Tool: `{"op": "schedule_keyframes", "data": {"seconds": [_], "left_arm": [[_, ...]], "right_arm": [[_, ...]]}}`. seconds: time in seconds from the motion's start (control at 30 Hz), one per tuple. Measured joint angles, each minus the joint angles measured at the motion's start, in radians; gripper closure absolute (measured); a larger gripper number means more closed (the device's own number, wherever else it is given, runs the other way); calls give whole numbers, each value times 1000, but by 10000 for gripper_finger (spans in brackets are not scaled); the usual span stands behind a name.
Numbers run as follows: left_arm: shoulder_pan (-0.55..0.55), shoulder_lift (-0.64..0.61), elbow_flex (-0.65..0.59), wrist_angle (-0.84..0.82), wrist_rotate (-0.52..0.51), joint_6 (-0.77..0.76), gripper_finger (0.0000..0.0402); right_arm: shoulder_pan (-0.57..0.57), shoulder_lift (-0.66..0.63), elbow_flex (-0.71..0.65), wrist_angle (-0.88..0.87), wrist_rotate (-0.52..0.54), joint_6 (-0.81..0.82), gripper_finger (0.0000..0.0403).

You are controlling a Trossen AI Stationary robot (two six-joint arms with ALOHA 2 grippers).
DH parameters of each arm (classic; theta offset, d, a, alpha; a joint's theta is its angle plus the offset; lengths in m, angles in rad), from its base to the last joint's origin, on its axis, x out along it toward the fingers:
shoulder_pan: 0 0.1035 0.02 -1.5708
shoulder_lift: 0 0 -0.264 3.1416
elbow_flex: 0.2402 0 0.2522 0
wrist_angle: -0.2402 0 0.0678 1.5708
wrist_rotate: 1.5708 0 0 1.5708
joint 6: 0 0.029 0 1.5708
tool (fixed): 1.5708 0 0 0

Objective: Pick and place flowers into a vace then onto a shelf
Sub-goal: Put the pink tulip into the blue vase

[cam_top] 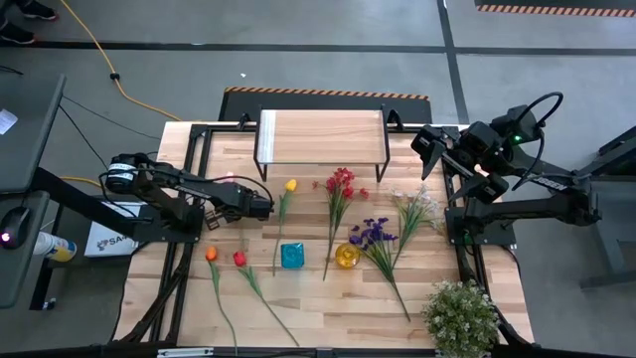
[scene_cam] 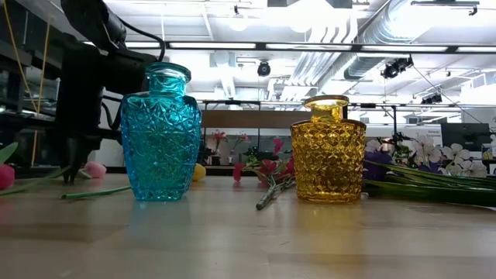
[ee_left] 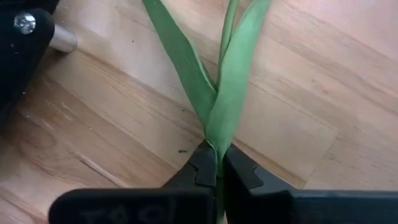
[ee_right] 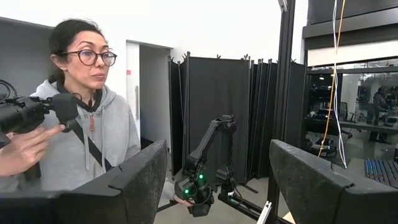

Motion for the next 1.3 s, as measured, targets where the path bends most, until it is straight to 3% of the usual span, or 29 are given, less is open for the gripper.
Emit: {"op": "schedule_keyframes", "data": {"seconds": [0.17,0.33,0.5,0.93,1.3], "left_arm": [[0,-9,0,4,-11,0,367],[-15,-57,29,-3,-119,-3,367],[-15,-131,104,-129,-185,0,367],[-178,-269,488,-636,-349,0,367],[-348,-252,770,-639,-567,135,367]], "right_arm": [[0,0,0,0,0,0,130],[0,0,0,0,1,0,130],[0,0,0,0,3,7,130],[0,0,0,0,-4,26,130],[0,0,0,0,-6,15,130]]}}
